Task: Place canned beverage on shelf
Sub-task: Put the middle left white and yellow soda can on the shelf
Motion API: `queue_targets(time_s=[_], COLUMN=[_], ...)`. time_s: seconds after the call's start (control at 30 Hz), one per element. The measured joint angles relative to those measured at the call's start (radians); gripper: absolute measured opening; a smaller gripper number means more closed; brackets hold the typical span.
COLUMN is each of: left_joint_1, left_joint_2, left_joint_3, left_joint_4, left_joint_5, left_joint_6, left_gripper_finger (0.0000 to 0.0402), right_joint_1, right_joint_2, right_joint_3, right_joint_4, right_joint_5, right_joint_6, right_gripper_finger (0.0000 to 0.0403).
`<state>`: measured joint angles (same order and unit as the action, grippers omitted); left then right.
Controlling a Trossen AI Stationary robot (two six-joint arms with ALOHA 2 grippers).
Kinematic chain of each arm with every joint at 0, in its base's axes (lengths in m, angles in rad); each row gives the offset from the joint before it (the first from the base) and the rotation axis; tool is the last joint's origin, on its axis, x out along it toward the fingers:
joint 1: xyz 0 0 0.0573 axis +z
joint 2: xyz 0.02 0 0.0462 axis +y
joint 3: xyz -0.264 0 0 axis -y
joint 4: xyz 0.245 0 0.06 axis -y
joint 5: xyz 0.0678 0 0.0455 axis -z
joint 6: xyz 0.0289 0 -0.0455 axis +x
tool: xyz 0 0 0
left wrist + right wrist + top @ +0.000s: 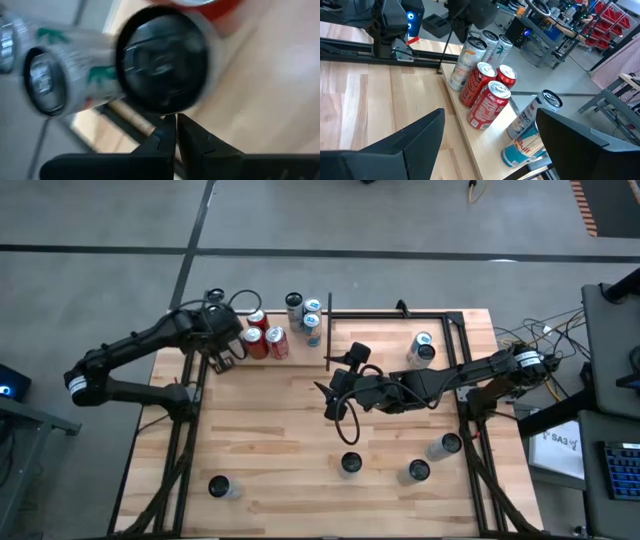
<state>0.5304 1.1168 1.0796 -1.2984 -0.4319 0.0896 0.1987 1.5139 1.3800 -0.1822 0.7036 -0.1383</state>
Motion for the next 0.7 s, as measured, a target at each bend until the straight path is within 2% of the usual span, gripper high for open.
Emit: queue_targets(time_s=[0.1,0.17,0.23,0.37,0.43,0.7], left_joint_1=[0.0,0.0,0.0,0.0,-0.001,0.002], left_joint_2=[0.0,0.0,-0.004,-0.018,-0.024,-0.023], left_joint_3=[-0.007,-0.004,0.005,0.009,0.008,0.004], left_joint_4=[0.0,-0.004,-0.01,-0.01,0.013,0.092], left_joint_5=[-0.087,-0.097,-0.033,0.211,0.267,0.099], left_joint_6=[-0.021,-0.03,-0.027,0.001,0.022,0.028], left_gripper_finger=[0.0,0.0,0.0,0.0,0.0,0.0], right_joint_1=[0.0,0.0,0.0,0.0,0.0,0.0], right_joint_2=[0.0,0.0,0.0,0.0,0.0,0.0], right_joint_3=[0.0,0.0,0.0,0.0,0.0,0.0], right_joint_4=[0.0,0.0,0.0,0.0,0.0,0.0], right_joint_5=[0.0,0.0,0.0,0.0,0.0,-0.004], right_joint_6=[0.001,0.009,0.01,0.01,0.009,0.008], right_gripper_finger=[0.0304,0.0304,0.0304,0.0304,0.0304,0.0304])
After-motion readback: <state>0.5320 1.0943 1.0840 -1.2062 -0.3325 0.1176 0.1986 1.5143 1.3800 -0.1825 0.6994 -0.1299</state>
